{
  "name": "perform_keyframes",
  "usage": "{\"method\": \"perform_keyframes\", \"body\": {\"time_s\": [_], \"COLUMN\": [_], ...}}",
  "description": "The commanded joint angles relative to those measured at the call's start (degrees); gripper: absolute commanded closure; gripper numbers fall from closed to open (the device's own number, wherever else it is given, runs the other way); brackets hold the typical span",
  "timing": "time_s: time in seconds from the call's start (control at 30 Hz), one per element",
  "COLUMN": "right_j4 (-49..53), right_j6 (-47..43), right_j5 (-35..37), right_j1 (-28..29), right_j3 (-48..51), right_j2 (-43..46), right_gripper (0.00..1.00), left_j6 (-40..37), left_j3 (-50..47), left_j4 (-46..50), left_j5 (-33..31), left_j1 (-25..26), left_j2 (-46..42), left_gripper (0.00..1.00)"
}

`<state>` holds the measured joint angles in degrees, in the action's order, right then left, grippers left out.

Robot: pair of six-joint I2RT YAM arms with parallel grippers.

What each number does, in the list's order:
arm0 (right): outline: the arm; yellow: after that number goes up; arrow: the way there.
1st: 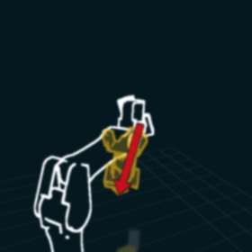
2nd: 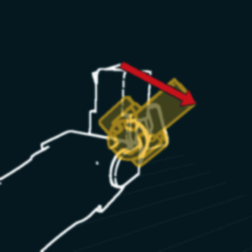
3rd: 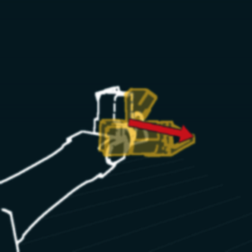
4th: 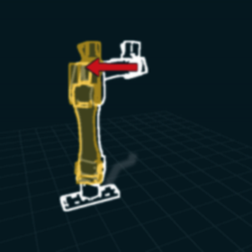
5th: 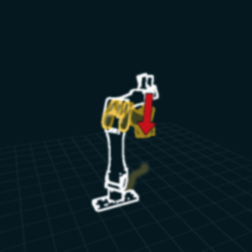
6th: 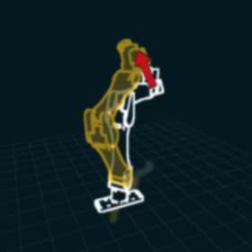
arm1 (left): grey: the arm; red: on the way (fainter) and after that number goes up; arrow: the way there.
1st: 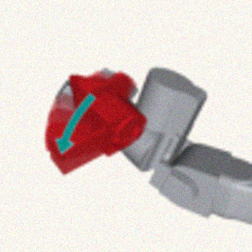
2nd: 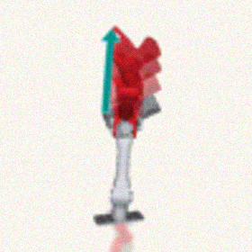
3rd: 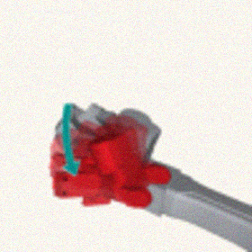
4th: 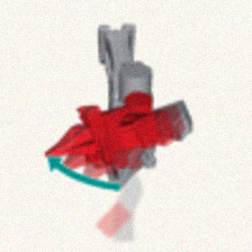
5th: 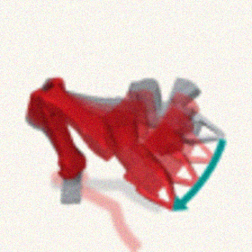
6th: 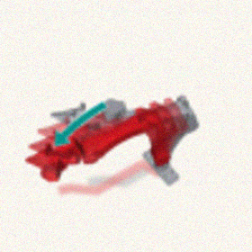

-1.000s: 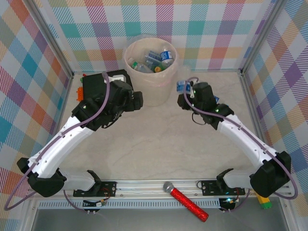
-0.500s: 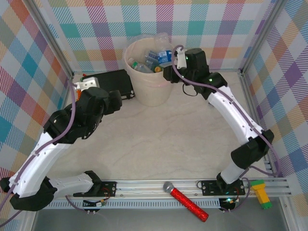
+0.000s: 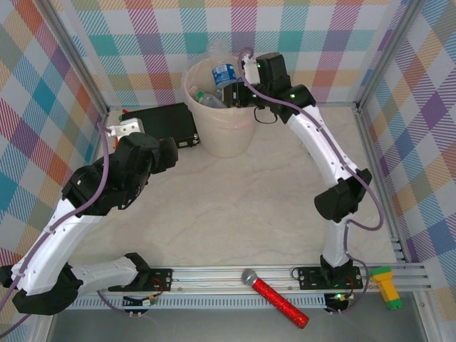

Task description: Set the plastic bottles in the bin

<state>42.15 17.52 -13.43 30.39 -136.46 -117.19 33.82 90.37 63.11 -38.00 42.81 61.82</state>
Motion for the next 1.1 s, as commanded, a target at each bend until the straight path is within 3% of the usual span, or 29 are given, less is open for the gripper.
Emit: {"method": "perform_keyframes", "body": {"time_s": [0.0, 0.33, 0.37, 0.47, 0.53, 1.07], "right_j4": [3.0, 2.2, 2.3, 2.2, 2.0, 2.3], "right_j6": [1.4, 2.0, 2.1, 1.8, 1.7, -0.3], "right_j5": [-2.6, -3.3, -3.4, -3.4, -3.4, -1.0], "right_j1": [0.3, 0.5, 0.5, 0.5, 0.6, 0.6], "right_j3": [-5.2, -11.3, -11.5, -11.6, -11.6, -11.0], "right_j2": [-3.1, -8.0, -8.1, -8.1, -7.9, -3.7], "right_gripper": [0.69, 0.67, 0.62, 0.31, 0.0, 0.01], "left_j6": [-0.1, -2.5, -2.6, -2.9, -3.0, -3.4], "left_j3": [0.6, 1.7, 1.7, 1.7, 1.6, 1.3], "left_j4": [1.5, 0.5, 0.3, 0.3, 0.2, -1.4], "left_j5": [0.6, 1.8, 2.0, 2.4, 2.4, 3.3], "left_j1": [-0.4, -0.4, -0.5, -0.5, -0.5, -0.9], "left_j2": [0.6, 2.7, 2.9, 3.3, 3.4, 4.4], "left_gripper": [0.0, 0.0, 0.0, 0.01, 0.01, 0.01]}}
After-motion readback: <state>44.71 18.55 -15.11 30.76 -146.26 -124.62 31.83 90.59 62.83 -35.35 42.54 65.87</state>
